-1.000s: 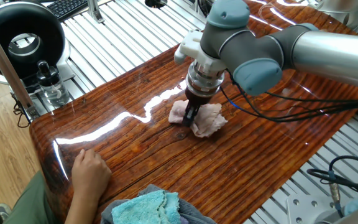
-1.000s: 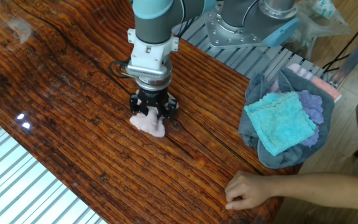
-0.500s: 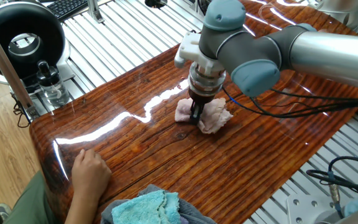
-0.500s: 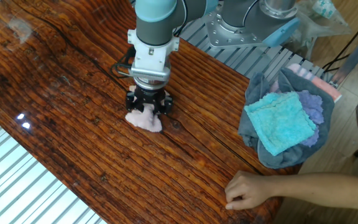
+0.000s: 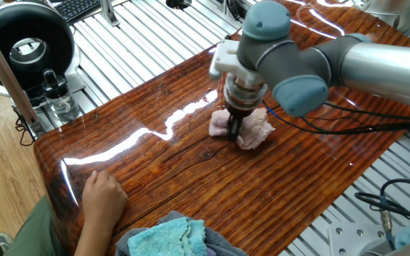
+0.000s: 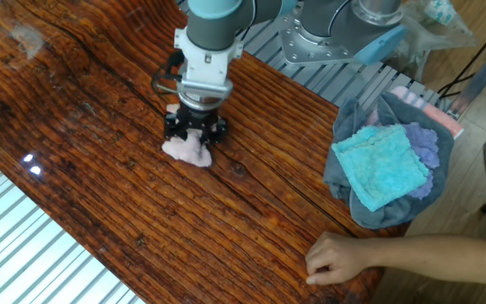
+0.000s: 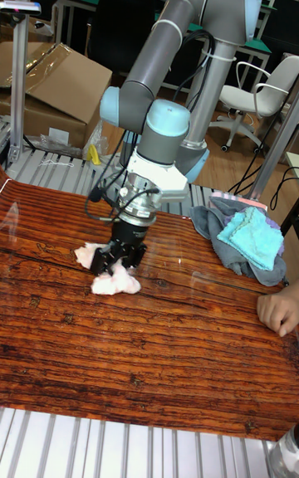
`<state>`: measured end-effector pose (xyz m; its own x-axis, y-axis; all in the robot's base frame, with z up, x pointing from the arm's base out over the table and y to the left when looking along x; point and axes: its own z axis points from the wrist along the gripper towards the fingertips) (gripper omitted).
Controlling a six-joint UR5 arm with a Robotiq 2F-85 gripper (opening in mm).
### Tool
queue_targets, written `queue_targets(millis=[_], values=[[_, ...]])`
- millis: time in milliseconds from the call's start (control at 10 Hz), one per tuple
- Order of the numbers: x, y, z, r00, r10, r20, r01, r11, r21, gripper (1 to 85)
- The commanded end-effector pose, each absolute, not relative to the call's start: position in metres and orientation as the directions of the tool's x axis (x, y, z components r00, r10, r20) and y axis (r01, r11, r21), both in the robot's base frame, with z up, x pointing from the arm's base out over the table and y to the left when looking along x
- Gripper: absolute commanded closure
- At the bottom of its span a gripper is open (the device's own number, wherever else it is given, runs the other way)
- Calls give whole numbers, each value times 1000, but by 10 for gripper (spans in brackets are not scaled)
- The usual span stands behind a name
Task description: Clean the table with a cloth
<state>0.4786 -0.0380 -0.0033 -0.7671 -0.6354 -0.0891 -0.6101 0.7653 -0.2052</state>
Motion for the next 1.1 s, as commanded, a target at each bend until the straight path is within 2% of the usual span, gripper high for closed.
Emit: queue_targets(millis=[0, 200, 400, 600, 700, 1000], values=[[473, -30, -8, -773, -619, -137, -598, 784, -167, 847], [477, -12, -9, -794, -578, -190, -567, 816, -110, 847], [465, 17, -9, -869, -446, -214, -463, 885, 37, 847], [453, 26, -9, -921, -347, -179, -369, 924, 106, 847], [444, 17, -12, -927, -351, -135, -364, 927, 88, 847], [438, 14, -12, -931, -349, -109, -359, 929, 86, 847]])
